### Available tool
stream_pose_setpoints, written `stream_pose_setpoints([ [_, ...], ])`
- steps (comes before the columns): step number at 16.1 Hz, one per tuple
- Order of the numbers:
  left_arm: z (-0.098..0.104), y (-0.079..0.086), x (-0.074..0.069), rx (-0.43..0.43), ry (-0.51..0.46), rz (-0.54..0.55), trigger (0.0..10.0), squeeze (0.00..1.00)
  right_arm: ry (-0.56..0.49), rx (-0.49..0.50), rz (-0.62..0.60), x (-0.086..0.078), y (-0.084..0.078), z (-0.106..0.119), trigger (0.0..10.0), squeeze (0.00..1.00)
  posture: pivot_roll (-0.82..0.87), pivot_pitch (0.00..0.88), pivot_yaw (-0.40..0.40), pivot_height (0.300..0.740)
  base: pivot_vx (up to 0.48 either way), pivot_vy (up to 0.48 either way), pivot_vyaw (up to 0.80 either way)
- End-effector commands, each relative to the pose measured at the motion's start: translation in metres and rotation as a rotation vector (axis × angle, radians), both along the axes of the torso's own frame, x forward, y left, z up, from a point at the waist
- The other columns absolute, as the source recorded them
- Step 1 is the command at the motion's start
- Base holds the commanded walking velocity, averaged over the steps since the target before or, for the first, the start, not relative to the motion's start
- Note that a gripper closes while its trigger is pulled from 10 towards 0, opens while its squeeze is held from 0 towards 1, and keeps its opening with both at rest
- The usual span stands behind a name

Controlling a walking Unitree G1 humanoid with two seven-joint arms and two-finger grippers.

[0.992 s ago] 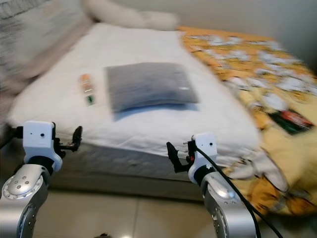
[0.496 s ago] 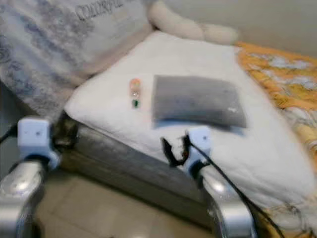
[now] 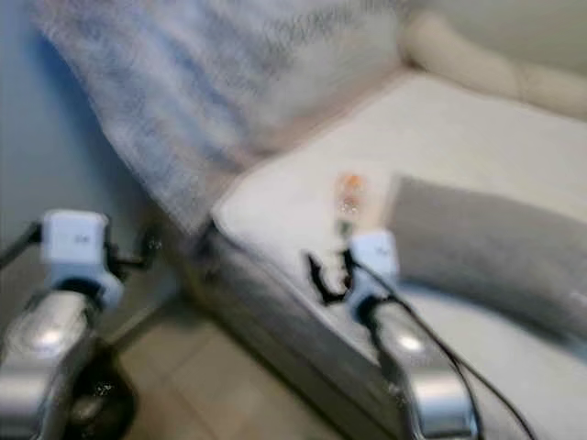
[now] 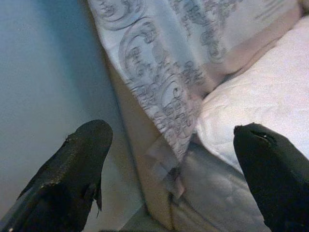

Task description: Clean up the room

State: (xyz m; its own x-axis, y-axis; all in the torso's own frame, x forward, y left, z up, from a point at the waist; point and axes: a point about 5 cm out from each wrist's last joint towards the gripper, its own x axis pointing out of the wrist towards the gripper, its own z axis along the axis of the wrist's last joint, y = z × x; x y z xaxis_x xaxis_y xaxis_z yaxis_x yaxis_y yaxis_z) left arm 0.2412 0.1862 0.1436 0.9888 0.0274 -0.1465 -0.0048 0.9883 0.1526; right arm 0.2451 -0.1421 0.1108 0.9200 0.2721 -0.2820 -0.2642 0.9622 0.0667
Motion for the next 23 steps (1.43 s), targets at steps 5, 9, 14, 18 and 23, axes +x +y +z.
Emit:
stream_pose_setpoints([
  [5,0.003,0.001,0.004,0.033,-0.001,-0.013,10.0,1.00,0.013,0.024,-0.027,0.006,-0.001,0.004,10.0,0.00,0.00,0.000,-0.043,0.740,0.320,0.000,-0.11],
  [9,0.002,-0.001,0.003,0.045,0.010,-0.036,10.0,1.00,0.027,0.000,-0.060,0.006,-0.005,0.001,10.0,0.00,0.00,0.000,-0.039,0.740,0.317,0.000,-0.40],
  [14,0.003,0.000,0.001,0.053,0.012,-0.051,10.0,1.00,0.066,-0.018,-0.088,0.005,-0.009,-0.002,10.0,0.00,0.00,0.000,-0.031,0.740,0.315,0.000,0.00],
  [18,0.001,-0.001,-0.005,0.048,0.023,-0.072,10.0,1.00,0.107,-0.033,-0.156,0.001,-0.017,-0.007,10.0,0.00,0.00,0.000,-0.026,0.740,0.312,0.000,-0.51],
  [23,0.001,-0.008,0.005,0.032,0.044,-0.178,10.0,1.00,0.223,-0.078,-0.149,0.033,-0.013,-0.018,10.0,0.00,-0.01,0.000,-0.016,0.740,0.176,0.000,0.00],
])
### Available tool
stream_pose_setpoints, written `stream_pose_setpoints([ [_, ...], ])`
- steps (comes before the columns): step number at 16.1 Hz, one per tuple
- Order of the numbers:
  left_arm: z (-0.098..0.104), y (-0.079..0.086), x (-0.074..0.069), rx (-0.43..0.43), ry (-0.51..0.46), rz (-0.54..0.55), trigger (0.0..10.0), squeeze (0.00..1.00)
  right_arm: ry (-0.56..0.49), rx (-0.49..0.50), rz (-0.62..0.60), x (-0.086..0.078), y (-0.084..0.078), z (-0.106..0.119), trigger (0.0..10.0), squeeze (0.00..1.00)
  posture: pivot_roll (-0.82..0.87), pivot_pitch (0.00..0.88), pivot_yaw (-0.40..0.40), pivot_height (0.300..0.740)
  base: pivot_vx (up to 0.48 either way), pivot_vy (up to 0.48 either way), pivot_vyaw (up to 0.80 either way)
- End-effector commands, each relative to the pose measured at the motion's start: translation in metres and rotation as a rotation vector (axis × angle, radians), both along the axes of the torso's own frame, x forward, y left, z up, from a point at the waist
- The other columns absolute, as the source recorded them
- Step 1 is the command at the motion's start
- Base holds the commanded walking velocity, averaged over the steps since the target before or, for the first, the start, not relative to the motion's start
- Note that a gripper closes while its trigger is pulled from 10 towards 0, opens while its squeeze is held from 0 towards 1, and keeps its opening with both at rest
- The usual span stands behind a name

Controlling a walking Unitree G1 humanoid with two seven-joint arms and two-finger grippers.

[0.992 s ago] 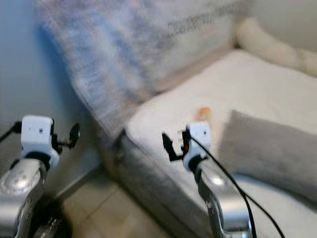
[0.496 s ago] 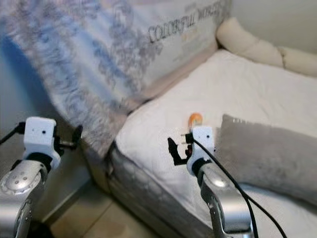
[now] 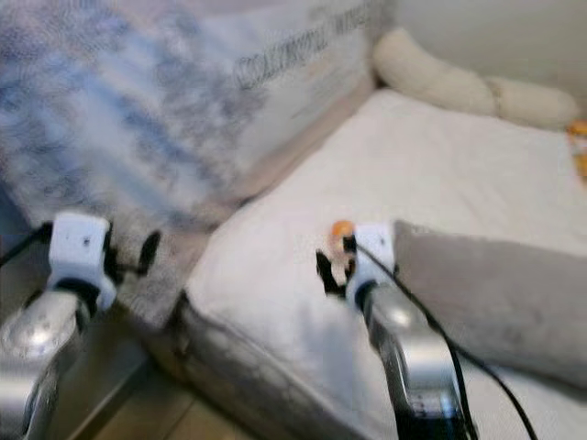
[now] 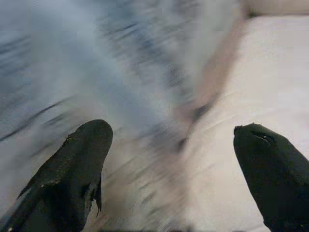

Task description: Clean up the room

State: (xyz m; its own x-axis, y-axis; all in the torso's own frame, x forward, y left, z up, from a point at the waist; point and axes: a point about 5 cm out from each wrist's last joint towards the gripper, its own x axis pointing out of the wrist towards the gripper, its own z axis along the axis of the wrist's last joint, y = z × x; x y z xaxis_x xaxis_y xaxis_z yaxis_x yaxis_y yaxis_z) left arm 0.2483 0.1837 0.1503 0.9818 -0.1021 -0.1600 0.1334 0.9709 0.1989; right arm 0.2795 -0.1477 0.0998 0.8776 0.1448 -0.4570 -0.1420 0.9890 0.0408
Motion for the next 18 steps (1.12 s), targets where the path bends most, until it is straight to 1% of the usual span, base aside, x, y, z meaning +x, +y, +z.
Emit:
stream_pose_setpoints([
  [1,-0.007,-0.010,-0.001,-0.016,0.053,-0.091,10.0,1.00,0.049,-0.024,-0.017,0.007,-0.006,-0.008,10.0,0.51,0.00,0.000,-0.017,0.740,0.000,0.000,0.00],
  [2,-0.008,-0.016,0.000,-0.003,0.075,-0.157,10.0,1.00,0.071,-0.065,-0.030,0.018,-0.008,-0.012,10.0,1.00,0.00,0.000,-0.018,0.740,0.000,0.000,0.00],
  [3,-0.008,-0.018,0.000,0.002,0.081,-0.177,10.0,1.00,0.078,-0.075,-0.034,0.021,-0.009,-0.013,10.0,1.00,0.00,0.000,-0.018,0.740,0.000,0.000,0.00],
  [5,-0.008,-0.023,0.003,0.019,0.106,-0.280,10.0,1.00,0.154,-0.138,-0.029,0.043,-0.011,-0.025,10.0,1.00,0.00,0.000,-0.021,0.740,0.000,0.000,0.00],
  [6,-0.008,-0.026,0.003,0.022,0.122,-0.335,10.0,1.00,0.184,-0.150,-0.043,0.051,-0.015,-0.030,10.0,1.00,0.00,0.000,-0.021,0.740,0.000,0.000,0.00],
  [7,-0.007,-0.027,0.004,0.023,0.126,-0.357,10.0,1.00,0.191,-0.156,-0.053,0.054,-0.017,-0.031,10.0,1.00,0.00,0.000,-0.022,0.740,0.000,0.000,0.00],
  [8,-0.005,-0.032,0.003,0.020,0.141,-0.437,10.0,1.00,0.204,-0.168,-0.067,0.060,-0.022,-0.034,10.0,1.00,0.01,0.018,-0.028,0.740,0.000,0.000,0.00],
  [9,-0.003,-0.036,0.003,0.021,0.154,-0.503,10.0,1.00,0.207,-0.167,-0.092,0.065,-0.028,-0.036,10.0,1.00,0.03,0.053,-0.030,0.740,0.000,0.000,0.00],
  [10,-0.002,-0.040,0.003,0.032,0.167,-0.556,10.0,1.00,0.207,-0.144,-0.121,0.068,-0.031,-0.037,10.0,1.00,0.05,0.085,-0.028,0.740,0.000,0.000,0.00],
  [11,-0.001,-0.041,0.002,0.045,0.174,-0.584,10.0,1.00,0.200,-0.137,-0.122,0.070,-0.030,-0.037,10.0,1.00,0.06,0.100,-0.028,0.740,0.000,0.000,0.00],
  [12,0.003,-0.041,0.003,0.079,0.178,-0.622,10.0,1.00,0.179,-0.126,-0.140,0.075,-0.030,-0.035,10.0,1.00,0.10,0.138,-0.025,0.740,0.000,0.000,0.00],
  [13,0.005,-0.041,0.003,0.080,0.178,-0.630,10.0,0.99,0.169,-0.141,-0.161,0.077,-0.032,-0.034,10.0,1.00,0.11,0.149,-0.023,0.740,0.000,0.000,0.00],
  [15,0.010,-0.041,0.000,0.077,0.185,-0.657,10.0,0.97,0.162,-0.128,-0.190,0.079,-0.033,-0.033,10.0,1.00,0.14,0.170,-0.017,0.740,0.000,0.000,0.00],
  [16,0.011,-0.040,-0.002,0.080,0.190,-0.665,10.0,0.80,0.164,-0.107,-0.209,0.079,-0.033,-0.034,10.0,0.00,0.14,0.179,-0.014,0.740,0.000,0.000,0.00],
  [17,0.011,-0.039,-0.004,0.081,0.194,-0.668,10.0,0.77,0.166,-0.087,-0.212,0.079,-0.033,-0.035,10.0,0.00,0.15,0.185,-0.013,0.740,0.000,0.000,0.00],
  [18,0.011,-0.039,-0.006,0.080,0.199,-0.671,10.0,0.68,0.168,-0.078,-0.214,0.078,-0.033,-0.036,10.0,0.00,0.15,0.191,-0.010,0.740,0.000,0.000,0.00],
])
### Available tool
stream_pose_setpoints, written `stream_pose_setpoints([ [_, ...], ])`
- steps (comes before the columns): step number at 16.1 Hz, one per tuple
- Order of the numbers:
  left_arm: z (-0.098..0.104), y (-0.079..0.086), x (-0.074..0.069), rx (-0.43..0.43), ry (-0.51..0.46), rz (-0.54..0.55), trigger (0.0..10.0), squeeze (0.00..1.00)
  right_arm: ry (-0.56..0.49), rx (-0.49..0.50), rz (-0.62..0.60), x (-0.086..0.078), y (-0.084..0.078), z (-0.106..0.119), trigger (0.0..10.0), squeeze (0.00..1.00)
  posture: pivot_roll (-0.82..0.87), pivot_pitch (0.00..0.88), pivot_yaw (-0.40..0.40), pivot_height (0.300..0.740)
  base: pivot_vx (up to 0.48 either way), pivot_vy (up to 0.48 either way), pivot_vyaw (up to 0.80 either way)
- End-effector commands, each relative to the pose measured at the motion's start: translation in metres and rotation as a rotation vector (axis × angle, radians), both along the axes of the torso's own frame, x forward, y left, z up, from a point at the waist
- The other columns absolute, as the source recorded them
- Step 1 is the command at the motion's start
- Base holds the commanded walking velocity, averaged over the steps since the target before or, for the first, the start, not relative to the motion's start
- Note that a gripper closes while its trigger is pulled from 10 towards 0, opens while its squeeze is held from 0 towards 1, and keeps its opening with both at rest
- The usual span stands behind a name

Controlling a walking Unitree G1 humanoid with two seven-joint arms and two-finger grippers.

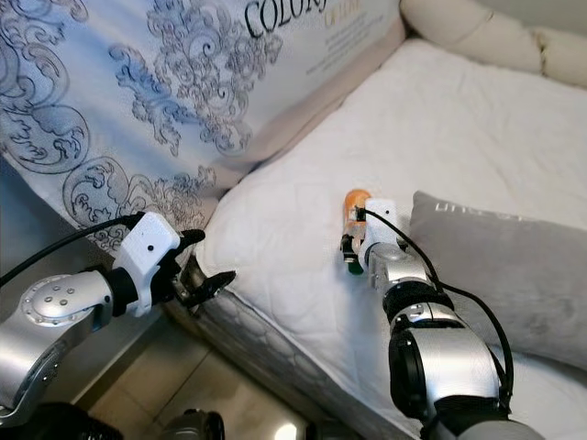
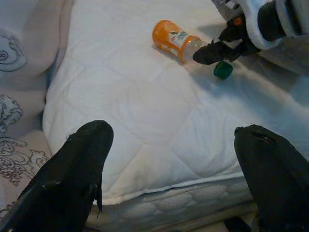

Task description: Clean up the room

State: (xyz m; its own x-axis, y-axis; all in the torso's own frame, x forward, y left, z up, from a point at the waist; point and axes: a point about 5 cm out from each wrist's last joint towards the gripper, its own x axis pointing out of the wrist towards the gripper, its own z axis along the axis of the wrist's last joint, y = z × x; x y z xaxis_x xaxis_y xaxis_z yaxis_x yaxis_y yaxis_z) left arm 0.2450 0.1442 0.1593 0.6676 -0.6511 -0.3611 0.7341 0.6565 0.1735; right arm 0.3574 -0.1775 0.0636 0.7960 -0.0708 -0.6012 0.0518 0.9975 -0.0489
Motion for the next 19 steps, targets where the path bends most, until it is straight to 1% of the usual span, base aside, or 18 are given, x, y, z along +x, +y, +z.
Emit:
stream_pose_setpoints([
  [1,0.002,0.001,-0.004,0.003,0.003,-0.011,10.0,0.65,-0.001,0.022,-0.028,0.000,-0.004,0.000,10.0,0.00,0.15,0.191,-0.010,0.740,0.000,0.000,0.00],
  [2,0.002,0.001,-0.006,-0.002,0.010,-0.015,10.0,0.44,-0.004,0.044,-0.044,0.000,-0.006,0.000,0.2,0.00,0.16,0.199,-0.008,0.740,0.000,0.000,0.00],
  [3,0.003,0.000,-0.007,-0.008,0.013,-0.021,10.0,0.31,-0.012,0.060,-0.047,0.001,-0.007,0.002,0.0,0.00,0.15,0.197,-0.009,0.740,0.000,0.000,0.00],
  [5,0.005,-0.002,-0.008,-0.022,0.022,-0.034,10.0,0.27,-0.012,0.068,-0.045,0.001,-0.008,0.002,0.0,0.00,0.15,0.194,-0.009,0.740,0.000,0.000,0.00],
  [7,0.005,-0.006,-0.012,-0.040,0.048,-0.084,10.0,0.24,-0.002,0.075,-0.046,0.000,-0.008,0.000,0.0,0.00,0.15,0.184,-0.007,0.740,0.000,0.000,0.00],
  [9,0.005,-0.010,-0.015,-0.055,0.075,-0.133,10.0,0.25,0.001,0.085,-0.049,-0.001,-0.007,-0.001,0.0,0.00,0.14,0.176,-0.006,0.740,0.000,0.000,0.00],
  [11,0.004,-0.011,-0.017,-0.063,0.093,-0.158,10.0,0.24,-0.009,0.101,-0.045,0.000,-0.006,0.000,0.0,0.00,0.14,0.149,-0.007,0.740,0.000,0.000,0.00],
  [13,0.001,-0.010,-0.020,-0.074,0.103,-0.157,10.0,0.24,-0.044,0.151,-0.024,0.003,-0.006,0.005,0.0,0.00,0.12,0.110,-0.009,0.740,0.000,0.000,0.00],
  [14,0.001,-0.010,-0.020,-0.080,0.100,-0.144,10.0,0.24,-0.059,0.171,-0.022,0.004,-0.007,0.006,0.0,0.00,0.11,0.097,-0.008,0.740,0.000,0.000,0.00],
  [15,-0.001,-0.008,-0.020,-0.092,0.084,-0.089,10.0,0.18,-0.094,0.209,0.021,0.005,-0.008,0.011,0.0,0.00,0.09,0.055,-0.004,0.740,0.000,0.000,0.00],
  [16,-0.002,-0.005,-0.020,-0.103,0.063,-0.015,10.0,0.09,-0.131,0.267,0.074,0.007,-0.009,0.016,0.0,0.00,0.08,0.031,-0.003,0.740,0.000,0.000,0.00],
  [17,-0.003,-0.004,-0.020,-0.106,0.059,0.009,10.0,0.09,-0.144,0.286,0.090,0.007,-0.010,0.017,0.0,0.00,0.08,0.024,-0.001,0.740,0.000,0.000,0.00],
  [18,-0.005,-0.002,-0.020,-0.118,0.041,0.078,10.0,0.05,-0.170,0.337,0.160,0.005,-0.012,0.020,0.0,0.00,0.06,0.000,0.004,0.740,0.000,0.000,0.00],
  [19,-0.007,0.000,-0.021,-0.124,0.025,0.146,10.0,0.00,-0.188,0.363,0.245,-0.001,-0.014,0.022,0.0,0.00,0.04,0.000,0.009,0.740,0.000,0.000,0.00],
])
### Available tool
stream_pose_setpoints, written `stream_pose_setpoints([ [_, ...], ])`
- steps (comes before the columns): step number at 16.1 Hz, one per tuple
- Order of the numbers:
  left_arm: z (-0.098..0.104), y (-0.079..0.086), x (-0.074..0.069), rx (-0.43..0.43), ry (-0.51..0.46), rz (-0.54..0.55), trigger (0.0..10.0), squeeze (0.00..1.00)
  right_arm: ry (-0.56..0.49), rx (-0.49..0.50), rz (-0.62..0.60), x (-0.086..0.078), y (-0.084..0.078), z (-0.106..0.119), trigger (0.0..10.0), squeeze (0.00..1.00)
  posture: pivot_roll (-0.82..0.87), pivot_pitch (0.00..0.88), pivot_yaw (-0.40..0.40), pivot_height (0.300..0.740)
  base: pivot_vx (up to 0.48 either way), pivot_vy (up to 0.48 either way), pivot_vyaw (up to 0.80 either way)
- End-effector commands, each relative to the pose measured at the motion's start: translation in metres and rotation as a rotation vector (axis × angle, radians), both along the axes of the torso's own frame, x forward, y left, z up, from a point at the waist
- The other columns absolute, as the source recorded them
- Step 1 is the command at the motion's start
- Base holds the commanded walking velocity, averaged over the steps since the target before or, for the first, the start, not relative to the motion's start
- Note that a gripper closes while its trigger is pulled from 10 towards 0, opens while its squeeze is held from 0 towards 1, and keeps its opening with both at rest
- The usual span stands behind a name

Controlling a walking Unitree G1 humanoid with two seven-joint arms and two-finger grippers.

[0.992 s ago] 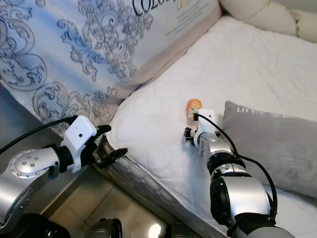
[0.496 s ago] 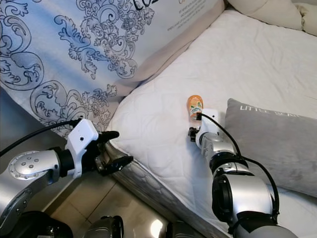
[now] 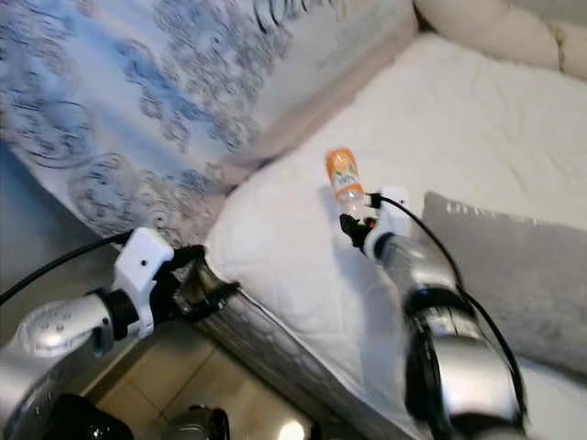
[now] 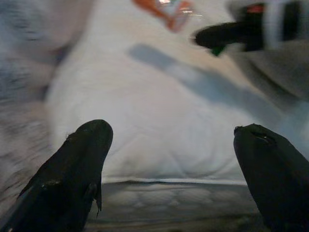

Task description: Clean up the room

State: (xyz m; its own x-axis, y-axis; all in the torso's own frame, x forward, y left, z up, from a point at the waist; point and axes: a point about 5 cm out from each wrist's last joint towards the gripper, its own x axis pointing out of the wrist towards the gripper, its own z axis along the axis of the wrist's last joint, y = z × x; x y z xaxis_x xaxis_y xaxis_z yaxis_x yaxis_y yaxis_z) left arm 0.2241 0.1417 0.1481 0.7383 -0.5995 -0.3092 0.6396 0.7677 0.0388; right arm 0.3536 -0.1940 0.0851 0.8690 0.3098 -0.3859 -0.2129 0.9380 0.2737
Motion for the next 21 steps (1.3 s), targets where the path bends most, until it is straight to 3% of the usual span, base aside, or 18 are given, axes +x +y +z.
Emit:
stream_pose_setpoints([
  [1,0.003,0.004,-0.001,0.005,-0.028,0.064,10.0,0.00,-0.028,0.010,0.100,-0.009,0.000,0.005,0.0,0.00,0.03,0.000,0.016,0.740,0.000,0.000,0.00],
  [2,0.002,0.004,-0.002,0.003,-0.026,0.090,10.0,0.00,-0.054,-0.014,0.143,-0.015,-0.001,0.008,0.0,0.00,0.03,0.000,0.017,0.740,0.000,0.000,0.00],
  [3,-0.002,0.006,-0.005,0.000,-0.010,0.163,10.0,0.00,-0.102,-0.048,0.260,-0.032,-0.004,0.015,0.0,0.00,0.02,0.000,0.019,0.740,0.000,0.000,0.00],
  [4,-0.006,0.010,-0.006,0.015,-0.008,0.238,10.0,0.00,-0.102,-0.060,0.338,-0.044,-0.006,0.017,4.2,0.00,0.01,0.000,0.017,0.740,0.000,0.000,0.00],
  [5,-0.009,0.012,-0.008,0.003,-0.006,0.301,10.0,0.00,-0.110,-0.094,0.420,-0.058,-0.008,0.017,10.0,0.00,0.01,0.000,0.009,0.740,0.000,0.000,0.00],
  [7,-0.015,0.014,-0.012,0.059,-0.023,0.404,10.0,0.00,-0.086,-0.115,0.598,-0.093,0.000,0.011,10.0,0.00,0.02,0.000,0.003,0.740,0.000,0.000,0.63],
  [9,-0.020,0.026,-0.013,0.148,-0.077,0.537,10.0,0.00,-0.056,-0.099,0.631,-0.111,0.018,0.007,10.0,0.00,0.03,0.000,0.001,0.740,0.000,0.000,0.80],
  [11,-0.024,0.031,-0.015,0.133,-0.072,0.612,10.0,0.00,-0.029,-0.105,0.620,-0.113,0.029,0.000,10.0,0.00,0.02,0.000,-0.003,0.740,0.000,0.000,0.80],
  [14,-0.025,0.023,-0.014,0.149,-0.101,0.559,10.0,0.00,-0.006,-0.147,0.527,-0.108,0.041,-0.009,10.0,0.00,0.04,0.000,-0.019,0.740,0.000,0.000,0.80],
  [21,-0.027,0.022,-0.010,0.152,-0.097,0.546,10.0,0.00,0.027,-0.129,0.377,-0.120,0.045,-0.017,10.0,0.00,0.02,0.000,0.024,0.740,0.000,0.000,0.80],
])
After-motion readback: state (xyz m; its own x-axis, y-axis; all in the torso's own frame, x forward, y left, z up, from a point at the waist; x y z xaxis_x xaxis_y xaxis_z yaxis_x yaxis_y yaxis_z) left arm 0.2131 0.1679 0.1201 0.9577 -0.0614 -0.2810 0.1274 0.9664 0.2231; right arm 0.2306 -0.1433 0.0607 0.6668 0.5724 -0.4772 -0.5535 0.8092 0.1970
